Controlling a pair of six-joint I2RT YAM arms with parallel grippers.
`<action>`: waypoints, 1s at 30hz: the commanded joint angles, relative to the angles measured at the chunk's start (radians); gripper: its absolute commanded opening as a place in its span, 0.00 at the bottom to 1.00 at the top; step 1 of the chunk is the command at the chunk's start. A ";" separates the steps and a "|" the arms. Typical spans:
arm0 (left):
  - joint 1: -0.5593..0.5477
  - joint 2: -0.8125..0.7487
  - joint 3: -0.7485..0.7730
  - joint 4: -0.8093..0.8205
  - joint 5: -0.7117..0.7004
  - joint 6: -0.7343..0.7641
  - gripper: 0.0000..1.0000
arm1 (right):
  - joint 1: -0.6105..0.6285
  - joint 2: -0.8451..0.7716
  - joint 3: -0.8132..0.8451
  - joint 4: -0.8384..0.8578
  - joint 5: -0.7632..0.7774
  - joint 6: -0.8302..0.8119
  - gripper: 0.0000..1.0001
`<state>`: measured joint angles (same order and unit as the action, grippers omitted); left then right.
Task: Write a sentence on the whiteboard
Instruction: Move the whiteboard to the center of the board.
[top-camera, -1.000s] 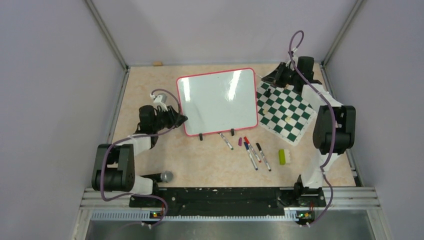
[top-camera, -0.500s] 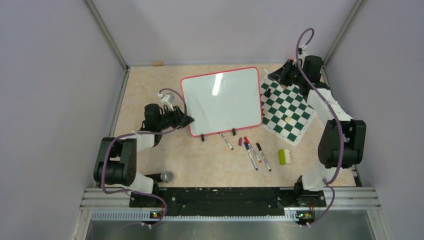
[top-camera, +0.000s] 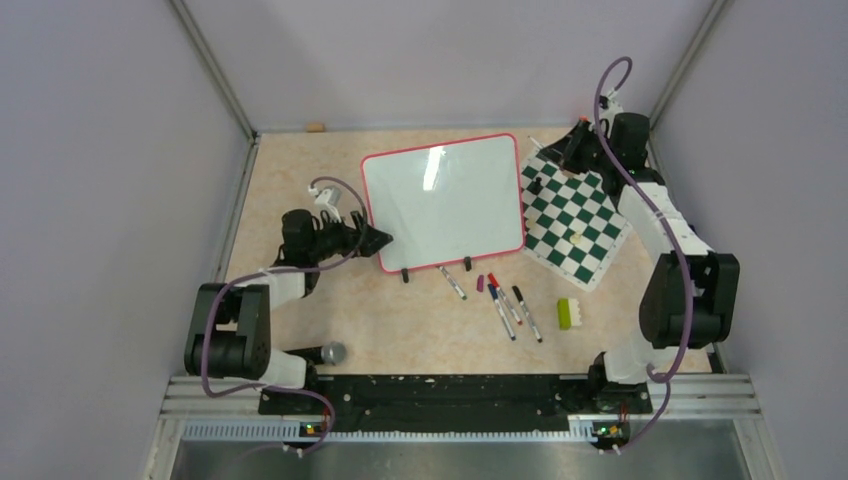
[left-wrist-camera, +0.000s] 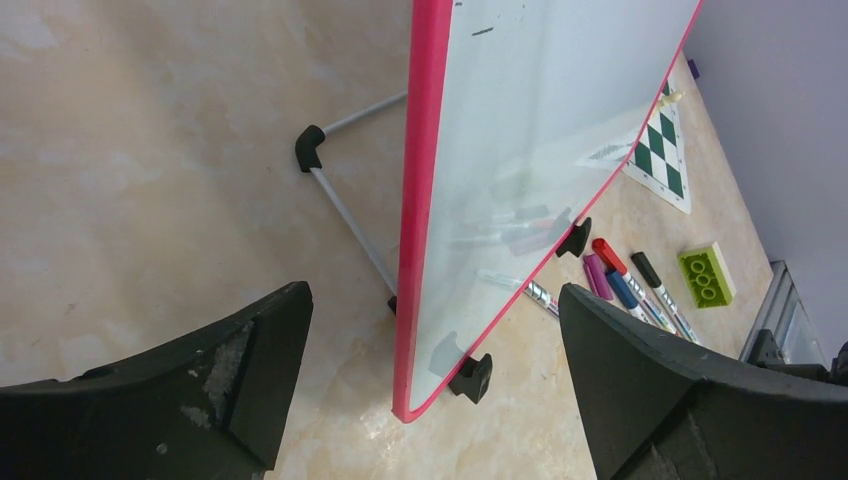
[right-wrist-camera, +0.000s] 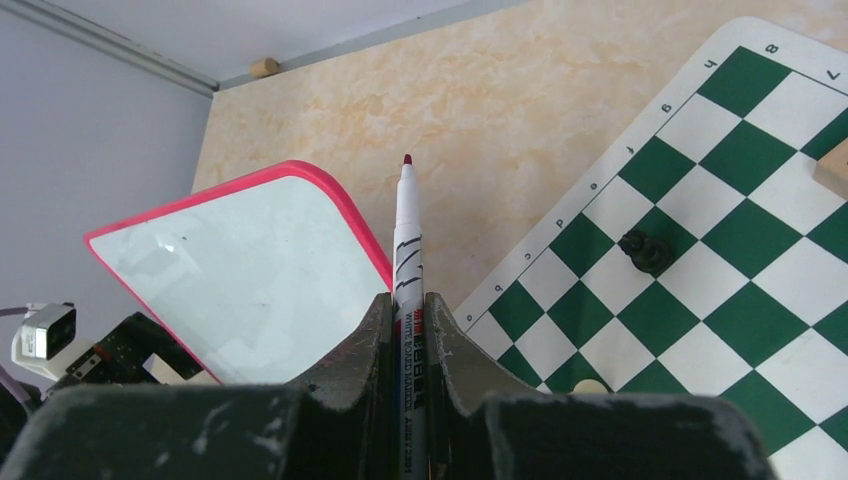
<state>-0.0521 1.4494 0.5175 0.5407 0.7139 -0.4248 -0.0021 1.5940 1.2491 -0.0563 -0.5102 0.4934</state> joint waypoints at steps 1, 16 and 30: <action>0.024 -0.061 -0.031 0.136 0.052 -0.013 0.99 | 0.007 -0.065 0.002 0.048 -0.024 -0.005 0.00; 0.029 -0.093 0.053 0.006 0.160 0.139 0.99 | 0.154 -0.211 0.051 -0.031 0.112 -0.075 0.00; 0.041 -0.101 0.056 -0.067 0.035 0.187 0.94 | 0.178 -0.296 0.006 -0.049 0.097 -0.114 0.00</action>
<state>-0.0257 1.3499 0.5514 0.5003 0.7902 -0.2607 0.1692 1.3537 1.2564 -0.1070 -0.4225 0.4107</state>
